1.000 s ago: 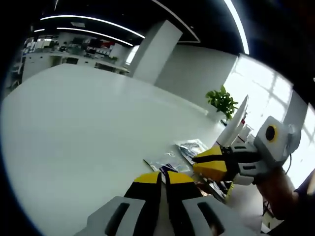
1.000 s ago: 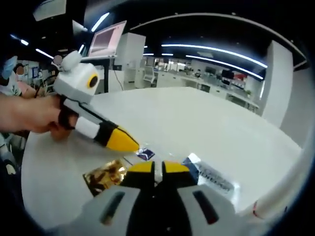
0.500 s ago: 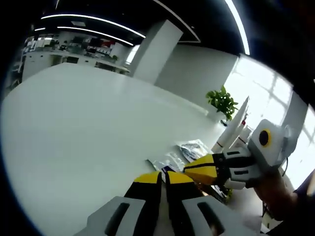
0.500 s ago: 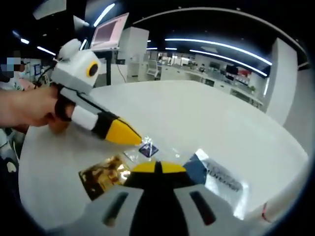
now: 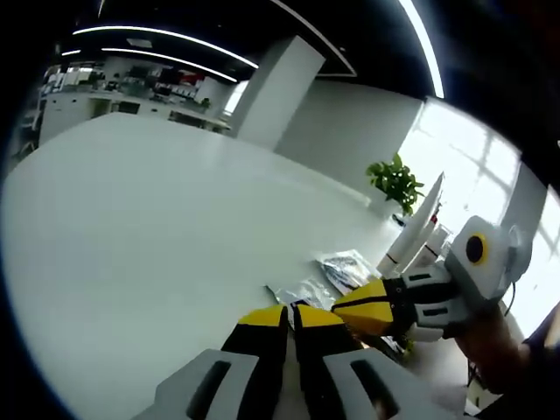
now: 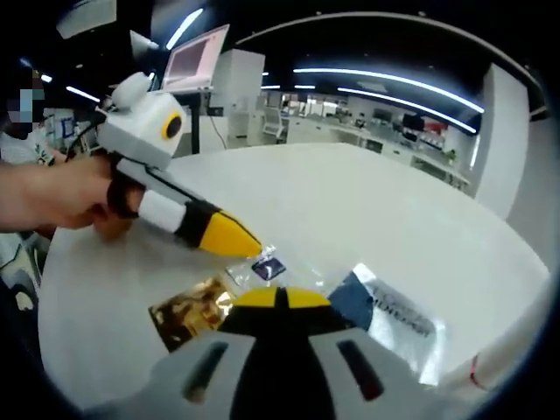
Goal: Arrange the skincare products in the storage area until every visible bottle or jar stands upright without overlapping.
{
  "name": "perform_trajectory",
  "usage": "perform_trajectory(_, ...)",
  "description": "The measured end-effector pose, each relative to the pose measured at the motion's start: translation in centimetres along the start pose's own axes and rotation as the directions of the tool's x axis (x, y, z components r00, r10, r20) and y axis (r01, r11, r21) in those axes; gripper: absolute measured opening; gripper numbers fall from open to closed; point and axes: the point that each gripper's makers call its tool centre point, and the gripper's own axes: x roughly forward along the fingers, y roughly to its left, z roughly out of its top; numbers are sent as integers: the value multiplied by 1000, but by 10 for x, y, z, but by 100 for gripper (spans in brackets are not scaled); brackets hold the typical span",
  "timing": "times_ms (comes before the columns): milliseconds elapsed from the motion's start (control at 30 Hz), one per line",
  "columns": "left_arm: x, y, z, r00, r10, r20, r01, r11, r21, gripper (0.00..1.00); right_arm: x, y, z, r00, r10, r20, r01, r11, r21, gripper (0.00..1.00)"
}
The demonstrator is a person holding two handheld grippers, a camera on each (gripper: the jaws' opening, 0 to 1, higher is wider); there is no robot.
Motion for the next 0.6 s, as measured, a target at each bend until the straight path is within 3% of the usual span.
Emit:
perform_trajectory(333, -8, -3, 3, 1000, 0, 20, 1, 1000, -18, 4, -20, -3, 13, 997, -33, 67, 33, 999, -6, 1)
perform_trajectory(400, -12, -7, 5, 999, -10, 35, 10, 1000, -15, 4, -29, 4, 18, 994, -18, 111, 17, 1000, 14, 1)
perform_trajectory(600, -30, -15, 6, 995, -41, 94, 43, 999, -20, 6, -53, 11, 5, 990, -47, 131, 43, 998, 35, 1)
